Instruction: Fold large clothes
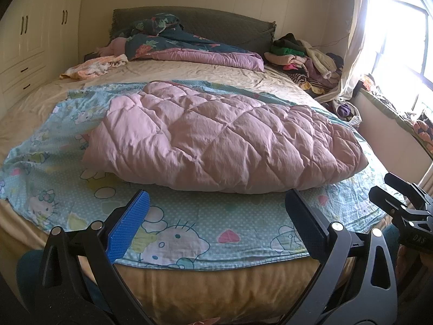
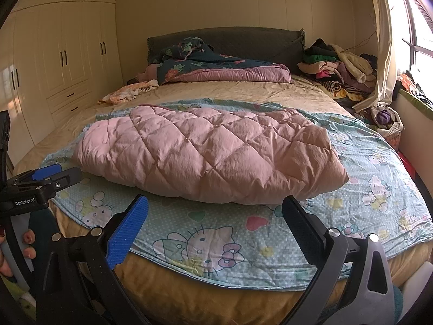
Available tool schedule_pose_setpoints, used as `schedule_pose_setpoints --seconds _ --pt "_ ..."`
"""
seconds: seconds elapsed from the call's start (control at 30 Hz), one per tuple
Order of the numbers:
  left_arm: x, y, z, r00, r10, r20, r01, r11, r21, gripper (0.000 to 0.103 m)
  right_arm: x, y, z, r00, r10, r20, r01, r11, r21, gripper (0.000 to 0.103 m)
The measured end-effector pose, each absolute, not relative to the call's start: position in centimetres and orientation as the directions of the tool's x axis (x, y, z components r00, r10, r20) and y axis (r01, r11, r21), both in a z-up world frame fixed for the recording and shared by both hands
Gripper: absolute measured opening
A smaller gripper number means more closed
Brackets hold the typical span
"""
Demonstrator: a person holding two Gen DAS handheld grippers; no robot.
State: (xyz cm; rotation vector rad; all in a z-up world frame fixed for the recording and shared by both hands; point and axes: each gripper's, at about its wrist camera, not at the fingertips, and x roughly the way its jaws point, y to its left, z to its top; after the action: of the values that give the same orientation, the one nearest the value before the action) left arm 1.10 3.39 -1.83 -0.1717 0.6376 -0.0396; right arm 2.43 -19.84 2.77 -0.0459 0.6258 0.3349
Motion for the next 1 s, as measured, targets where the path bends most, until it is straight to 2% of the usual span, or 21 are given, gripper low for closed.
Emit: schedule_pose_setpoints --seconds 1.0 --pt "1.00 3.36 -1.76 0.803 -0.092 -0.589 -0.014 0.985 -0.174 0.094 2.33 -19.38 3.03 0.757 0.295 -0.583 -0.329 0.943 0.050 0.099"
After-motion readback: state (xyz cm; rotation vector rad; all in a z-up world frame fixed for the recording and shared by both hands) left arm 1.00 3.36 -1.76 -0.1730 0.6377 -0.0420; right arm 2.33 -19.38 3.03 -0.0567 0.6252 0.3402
